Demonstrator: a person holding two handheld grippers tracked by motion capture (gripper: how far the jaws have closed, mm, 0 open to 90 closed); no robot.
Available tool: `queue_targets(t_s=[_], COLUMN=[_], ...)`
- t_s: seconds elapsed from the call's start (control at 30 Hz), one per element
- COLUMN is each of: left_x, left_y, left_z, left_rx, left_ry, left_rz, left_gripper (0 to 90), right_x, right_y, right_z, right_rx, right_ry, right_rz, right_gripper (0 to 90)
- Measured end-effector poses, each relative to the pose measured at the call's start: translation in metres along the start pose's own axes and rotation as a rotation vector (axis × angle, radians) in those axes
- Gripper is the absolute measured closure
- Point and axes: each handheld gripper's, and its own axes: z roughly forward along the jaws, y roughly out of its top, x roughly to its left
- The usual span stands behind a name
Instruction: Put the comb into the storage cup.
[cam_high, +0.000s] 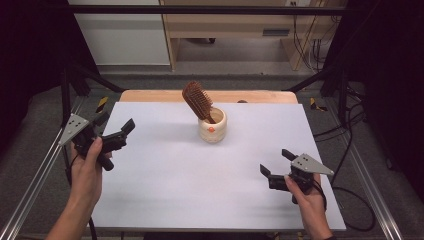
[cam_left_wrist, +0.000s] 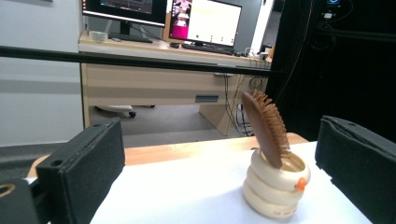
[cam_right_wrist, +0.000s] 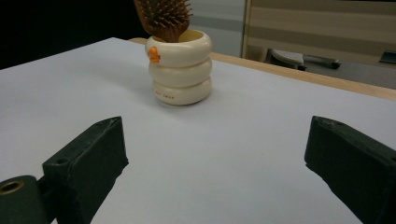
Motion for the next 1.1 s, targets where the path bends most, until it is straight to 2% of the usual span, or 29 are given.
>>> queue_targets(t_s=[0.13,0.3,0.43,0.63,0.77,1.1], left_x=[0.006,0.010,0.009,0.003,0.000,0.000], left_y=[-0.007,-0.017,-0.025,-0.047,-0.062,-0.090], left_z=[-0.014,-0.030,-0.038,-0.043,-0.046,-0.049], left_rx=[0.004,0.009,0.009,0.025,0.052,0.089], left_ry=[0.024,0.036,0.041,0.047,0.030,0.015], left_rz=[0.024,0.035,0.046,0.079,0.074,0.039], left_gripper=[2.0,2.0,2.0,2.6,2.4,2.5], right_x=[-0.003,-0.007,-0.005,0.001,0.004,0.005], right_y=[-0.002,-0.013,-0.016,-0.019,-0.018,-0.020], right_z=[-0.004,-0.002,0.001,0.003,0.003,0.003], right_rx=[-0.004,-0.042,-0.033,-0.020,-0.016,-0.010], right_ry=[-0.011,-0.016,-0.001,0.020,0.026,0.035], right_rz=[-0.006,0.036,0.027,0.009,-0.008,-0.004], right_gripper=[6.2,6.0,5.6,5.2,5.1,4.8])
